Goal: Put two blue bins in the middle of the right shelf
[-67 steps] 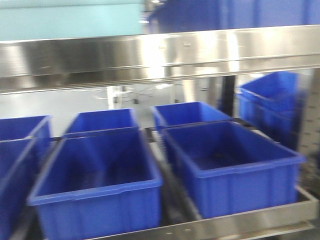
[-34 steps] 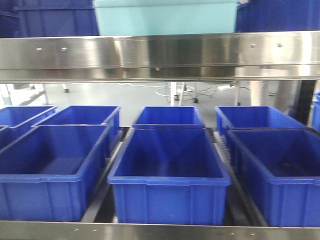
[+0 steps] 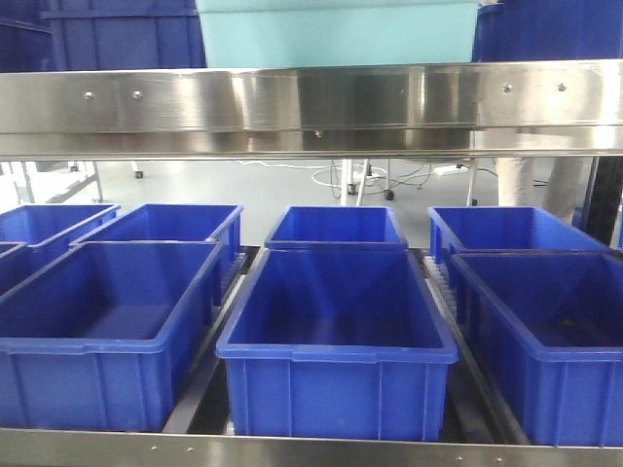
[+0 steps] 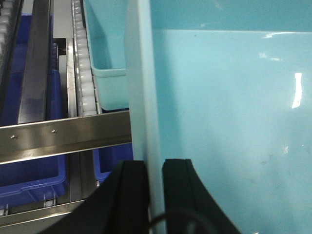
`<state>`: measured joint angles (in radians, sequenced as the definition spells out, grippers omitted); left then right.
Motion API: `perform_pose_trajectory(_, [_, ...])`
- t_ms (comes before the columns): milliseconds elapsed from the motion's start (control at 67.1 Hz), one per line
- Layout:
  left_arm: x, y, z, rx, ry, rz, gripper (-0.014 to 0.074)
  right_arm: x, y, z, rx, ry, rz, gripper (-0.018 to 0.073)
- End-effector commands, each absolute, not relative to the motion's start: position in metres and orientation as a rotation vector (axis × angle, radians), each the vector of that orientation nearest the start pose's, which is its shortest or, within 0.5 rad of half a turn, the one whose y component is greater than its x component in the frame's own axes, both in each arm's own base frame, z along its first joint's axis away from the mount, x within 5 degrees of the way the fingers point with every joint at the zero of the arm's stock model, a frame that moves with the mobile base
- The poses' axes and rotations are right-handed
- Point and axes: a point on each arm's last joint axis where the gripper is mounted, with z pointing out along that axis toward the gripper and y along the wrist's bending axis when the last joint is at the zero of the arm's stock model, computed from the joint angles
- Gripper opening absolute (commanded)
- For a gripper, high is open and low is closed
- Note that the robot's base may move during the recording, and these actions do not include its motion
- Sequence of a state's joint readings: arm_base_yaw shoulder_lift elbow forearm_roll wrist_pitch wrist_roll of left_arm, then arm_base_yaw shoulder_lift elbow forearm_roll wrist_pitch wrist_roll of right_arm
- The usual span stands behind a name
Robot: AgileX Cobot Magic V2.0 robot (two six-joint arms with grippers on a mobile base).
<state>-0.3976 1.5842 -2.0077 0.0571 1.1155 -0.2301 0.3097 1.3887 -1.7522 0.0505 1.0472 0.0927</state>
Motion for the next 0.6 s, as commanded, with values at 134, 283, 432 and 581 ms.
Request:
perform_pose_trajectory(134, [0.2964,-0.1243,0.5072,0.189,2.103,-0.357,-0.0111,0.2598,0.0895,0.4952,-0.251,2.105,0.317,-0.0154])
perform_pose_trajectory(283, [0.2964,-0.1243,0.5072,0.189,2.103,-0.357,-0.0111,0.2598,0.0895,0.4952,-0.251,2.105,0.317,-0.0154])
perform_pose_trajectory(432, [0.2964,-0.1243,0.5072,0.189,2.103,-0.357,-0.0111,0.2598,0.0895,0.4952,-0.251,2.105,0.317,-0.0154])
perform_pose_trajectory(581, [0.2964,-0.1243,0.5072,0.189,2.103,-0.357,-0.0111,0.2598,0.0895,0.4952,-0.251,2.105,0.317,-0.0154])
